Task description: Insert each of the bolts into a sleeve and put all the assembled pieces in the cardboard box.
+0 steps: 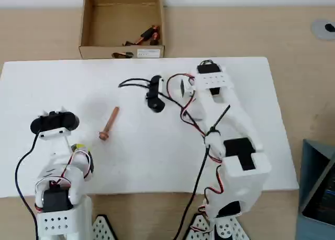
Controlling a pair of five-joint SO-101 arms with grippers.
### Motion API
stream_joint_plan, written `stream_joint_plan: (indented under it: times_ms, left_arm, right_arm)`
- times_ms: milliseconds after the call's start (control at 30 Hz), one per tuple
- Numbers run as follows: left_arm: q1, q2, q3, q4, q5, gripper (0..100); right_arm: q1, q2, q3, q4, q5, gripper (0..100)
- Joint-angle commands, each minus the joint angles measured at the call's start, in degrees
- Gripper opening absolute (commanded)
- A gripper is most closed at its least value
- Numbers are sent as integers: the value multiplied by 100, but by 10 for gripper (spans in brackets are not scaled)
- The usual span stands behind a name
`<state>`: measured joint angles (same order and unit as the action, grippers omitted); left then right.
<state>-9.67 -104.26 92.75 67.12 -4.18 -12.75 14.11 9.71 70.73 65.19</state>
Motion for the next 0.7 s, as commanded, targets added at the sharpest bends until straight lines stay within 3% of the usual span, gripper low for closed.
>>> stream_joint_plan:
  times_ms: [0, 500, 667]
  left_arm:
    - [-26, -40, -26, -18, 18, 2]
    - [-62, -40, -26, -18, 9, 2]
    - [-70, -40, -79, -18, -18, 2]
  right_arm:
    - [-75, -857, -356, 334, -352, 10]
    - [-40, -3257, -1235, 2391, -2585, 10]
    - [286, -4092, -1182, 2840, -3358, 10]
